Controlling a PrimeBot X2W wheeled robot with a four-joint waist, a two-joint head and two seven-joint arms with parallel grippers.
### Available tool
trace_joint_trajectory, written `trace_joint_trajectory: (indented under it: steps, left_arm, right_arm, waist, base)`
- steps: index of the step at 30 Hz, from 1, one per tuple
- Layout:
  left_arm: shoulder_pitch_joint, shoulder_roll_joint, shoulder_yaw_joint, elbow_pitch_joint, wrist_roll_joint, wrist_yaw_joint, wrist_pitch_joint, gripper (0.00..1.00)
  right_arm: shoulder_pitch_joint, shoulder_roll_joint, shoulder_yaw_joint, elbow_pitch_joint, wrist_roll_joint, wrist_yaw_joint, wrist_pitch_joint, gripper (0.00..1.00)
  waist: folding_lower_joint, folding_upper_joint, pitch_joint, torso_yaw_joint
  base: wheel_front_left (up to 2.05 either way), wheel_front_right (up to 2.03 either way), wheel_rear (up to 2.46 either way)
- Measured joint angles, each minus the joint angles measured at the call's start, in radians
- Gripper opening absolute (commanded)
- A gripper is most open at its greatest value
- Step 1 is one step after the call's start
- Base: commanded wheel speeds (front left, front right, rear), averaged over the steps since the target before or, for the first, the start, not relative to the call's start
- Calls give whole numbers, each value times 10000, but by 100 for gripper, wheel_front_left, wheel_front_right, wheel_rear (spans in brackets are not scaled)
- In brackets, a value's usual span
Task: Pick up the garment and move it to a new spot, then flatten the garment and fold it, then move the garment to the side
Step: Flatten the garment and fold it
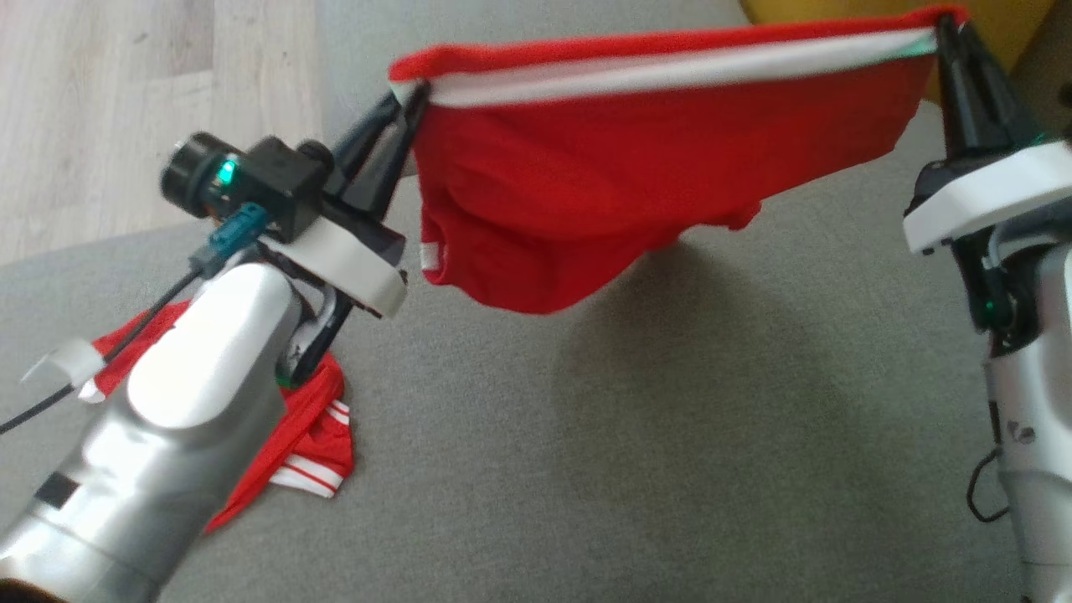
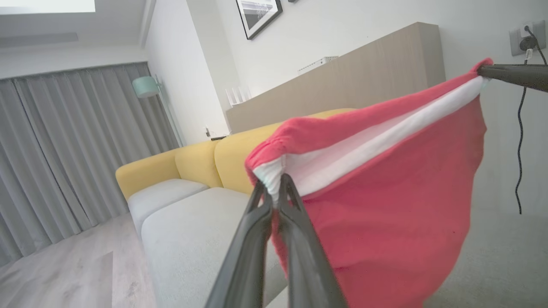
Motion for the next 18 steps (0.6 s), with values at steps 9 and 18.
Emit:
trace_joint_trajectory:
  steps: [9, 18]
  left_arm:
    - [941, 920, 71, -2606, -370, 616, 1225, 0]
    - [1062, 1762, 199, -3973, -803, 719, 2284, 0]
  right_arm:
    - [918, -151, 123, -1691, 88, 0, 548, 0]
    - [1049, -336, -92, -2761, 385, 0, 1802, 0]
  waist:
    - [0, 0, -245, -54]
    - [1, 0, 404, 0]
  base:
    - [0, 0, 0]
    - [0, 0, 0]
